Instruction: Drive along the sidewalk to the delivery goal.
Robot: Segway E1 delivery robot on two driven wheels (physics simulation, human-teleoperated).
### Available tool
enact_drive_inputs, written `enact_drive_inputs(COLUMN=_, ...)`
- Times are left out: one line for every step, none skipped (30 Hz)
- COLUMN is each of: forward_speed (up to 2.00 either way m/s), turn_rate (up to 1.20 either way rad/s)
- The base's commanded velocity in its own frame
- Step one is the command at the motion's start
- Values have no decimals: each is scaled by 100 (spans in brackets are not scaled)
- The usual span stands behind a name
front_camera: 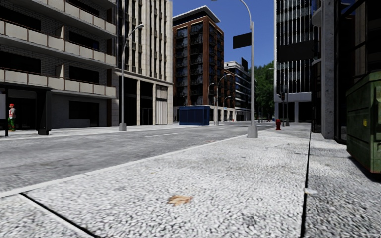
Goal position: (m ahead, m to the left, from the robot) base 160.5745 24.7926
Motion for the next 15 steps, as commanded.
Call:
enact_drive_inputs(forward_speed=119, turn_rate=0)
enact_drive_inputs(forward_speed=143, turn_rate=0)
enact_drive_inputs(forward_speed=143, turn_rate=0)
enact_drive_inputs(forward_speed=162, turn_rate=0)
enact_drive_inputs(forward_speed=171, turn_rate=0)
enact_drive_inputs(forward_speed=177, turn_rate=0)
enact_drive_inputs(forward_speed=177, turn_rate=0)
enact_drive_inputs(forward_speed=189, turn_rate=0)
enact_drive_inputs(forward_speed=200, turn_rate=-25)
enact_drive_inputs(forward_speed=200, turn_rate=-52)
enact_drive_inputs(forward_speed=200, turn_rate=-63)
enact_drive_inputs(forward_speed=200, turn_rate=-63)
enact_drive_inputs(forward_speed=200, turn_rate=-66)
enact_drive_inputs(forward_speed=200, turn_rate=-66)
enact_drive_inputs(forward_speed=200, turn_rate=-67)
